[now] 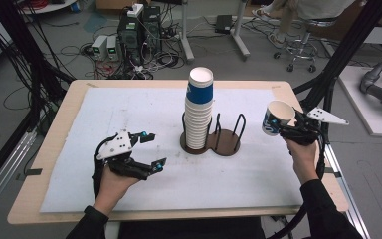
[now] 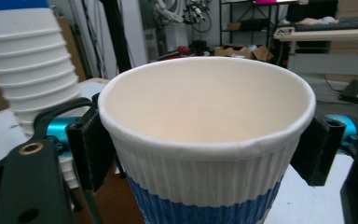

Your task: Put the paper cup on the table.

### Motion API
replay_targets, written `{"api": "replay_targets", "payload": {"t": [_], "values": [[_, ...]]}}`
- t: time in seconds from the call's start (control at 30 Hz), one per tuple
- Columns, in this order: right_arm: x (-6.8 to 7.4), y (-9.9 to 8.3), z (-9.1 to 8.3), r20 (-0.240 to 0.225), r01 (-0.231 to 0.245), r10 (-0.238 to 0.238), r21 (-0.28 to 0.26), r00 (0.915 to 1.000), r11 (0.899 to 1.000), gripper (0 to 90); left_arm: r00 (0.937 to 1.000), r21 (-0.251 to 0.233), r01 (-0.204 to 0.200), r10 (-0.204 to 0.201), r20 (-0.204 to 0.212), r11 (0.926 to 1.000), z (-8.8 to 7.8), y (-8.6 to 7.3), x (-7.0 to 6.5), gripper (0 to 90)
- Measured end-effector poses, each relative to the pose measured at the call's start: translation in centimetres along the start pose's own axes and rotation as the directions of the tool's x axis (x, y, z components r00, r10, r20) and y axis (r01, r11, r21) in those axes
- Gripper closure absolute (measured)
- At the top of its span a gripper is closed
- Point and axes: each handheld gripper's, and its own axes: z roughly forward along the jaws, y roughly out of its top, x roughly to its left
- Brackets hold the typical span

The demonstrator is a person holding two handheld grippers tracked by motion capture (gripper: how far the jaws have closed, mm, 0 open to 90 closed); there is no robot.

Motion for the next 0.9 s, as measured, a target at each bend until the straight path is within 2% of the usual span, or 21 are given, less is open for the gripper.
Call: {"api": "replay_targets", "payload": {"t": [0.53, 0.9], "values": [[-1.3, -2.4, 2.9, 0.092, -0.067, 0.062, 0.045, 0.9938, 0.997, 20.8, 0.9995, -0.004, -0.003, 0.003, 0.030, 1.0000, 0.8, 0.0, 0.0, 14.0], [-2.2, -4.1, 3.9, 0.123, -0.077, 0.063, 0.106, 0.9904, 0.991, 20.8, 0.9995, -0.002, -0.004, 0.004, 0.033, 1.0000, 0.7, -0.1, -0.1, 14.0]]}}
